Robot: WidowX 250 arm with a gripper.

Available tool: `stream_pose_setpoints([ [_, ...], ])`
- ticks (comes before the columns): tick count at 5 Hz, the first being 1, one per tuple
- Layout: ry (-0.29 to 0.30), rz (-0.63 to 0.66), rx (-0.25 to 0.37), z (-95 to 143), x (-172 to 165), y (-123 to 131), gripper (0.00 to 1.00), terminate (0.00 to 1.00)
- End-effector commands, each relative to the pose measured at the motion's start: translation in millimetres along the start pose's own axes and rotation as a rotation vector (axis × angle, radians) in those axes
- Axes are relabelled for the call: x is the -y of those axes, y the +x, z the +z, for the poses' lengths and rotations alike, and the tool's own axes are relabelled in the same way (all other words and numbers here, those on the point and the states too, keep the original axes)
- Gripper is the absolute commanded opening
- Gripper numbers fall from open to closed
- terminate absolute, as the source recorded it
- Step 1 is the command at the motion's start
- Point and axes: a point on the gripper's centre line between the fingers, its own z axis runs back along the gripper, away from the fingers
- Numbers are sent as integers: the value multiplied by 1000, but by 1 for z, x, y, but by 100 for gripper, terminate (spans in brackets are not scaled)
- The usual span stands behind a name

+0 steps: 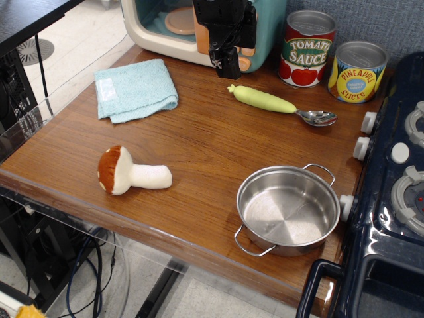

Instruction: Move silver pot from the corner to in front of the microwave.

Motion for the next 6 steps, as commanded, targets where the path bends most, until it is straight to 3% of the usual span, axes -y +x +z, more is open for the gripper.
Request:
stream_pose_setpoints([
  [1, 0, 0, 0, 0, 0, 0, 100, 0],
  [2, -2, 49, 21, 11, -10, -8, 100, 0],
  [3, 60, 160, 21, 19, -25, -18, 100, 0],
  [4, 61, 274, 31, 32, -40, -33, 100, 0],
  [5, 55, 499, 10, 40, -54, -54, 100, 0],
  [6, 112, 685, 1, 36, -70, -62, 100, 0],
])
